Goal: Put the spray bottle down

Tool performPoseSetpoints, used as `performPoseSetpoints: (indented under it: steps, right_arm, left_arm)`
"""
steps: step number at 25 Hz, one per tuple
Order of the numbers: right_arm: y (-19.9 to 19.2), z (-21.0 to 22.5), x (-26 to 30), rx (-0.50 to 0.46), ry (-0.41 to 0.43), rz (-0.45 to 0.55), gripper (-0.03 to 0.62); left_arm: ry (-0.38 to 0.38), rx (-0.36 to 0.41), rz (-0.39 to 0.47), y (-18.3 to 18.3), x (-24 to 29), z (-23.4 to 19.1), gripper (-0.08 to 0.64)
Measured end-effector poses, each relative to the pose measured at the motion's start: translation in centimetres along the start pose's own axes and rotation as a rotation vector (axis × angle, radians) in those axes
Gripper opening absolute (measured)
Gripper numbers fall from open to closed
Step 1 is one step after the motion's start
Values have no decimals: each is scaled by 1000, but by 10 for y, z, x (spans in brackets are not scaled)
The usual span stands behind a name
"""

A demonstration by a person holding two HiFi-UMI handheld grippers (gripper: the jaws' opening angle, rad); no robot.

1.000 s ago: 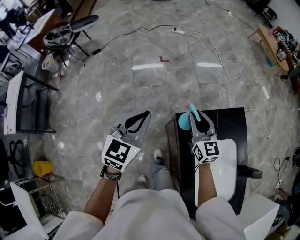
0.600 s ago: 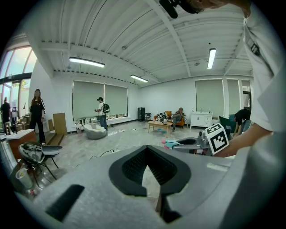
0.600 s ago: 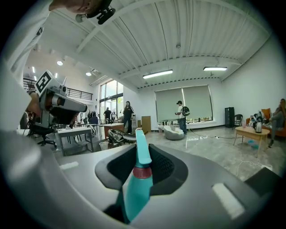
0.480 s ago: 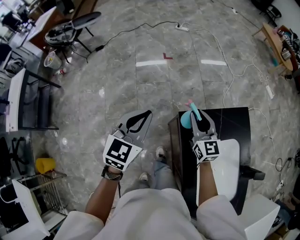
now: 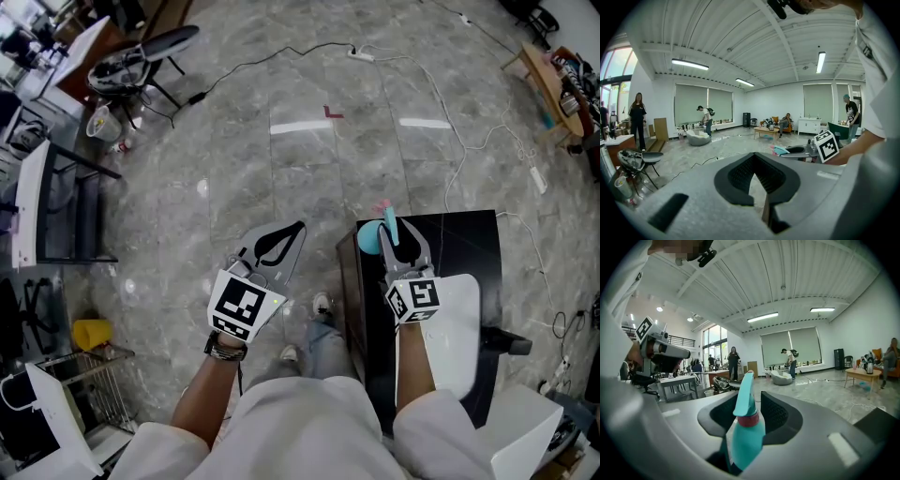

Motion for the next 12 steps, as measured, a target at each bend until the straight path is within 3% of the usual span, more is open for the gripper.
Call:
performPoseSetpoints:
  steps: [12]
  right_arm:
    - [-3,-10,-9,-39,-18,-44,164]
  left_arm:
    - [-18,5,12,-2,-13,5,3]
Point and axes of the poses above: the fingertips, and each gripper's own axes: x forward along the fingers, z to its right, y out of its top, the point moved 5 cm from there along -x, backward along the fingers, and after that the axes turned 5 degrees about -x, right-handed, at the moved point
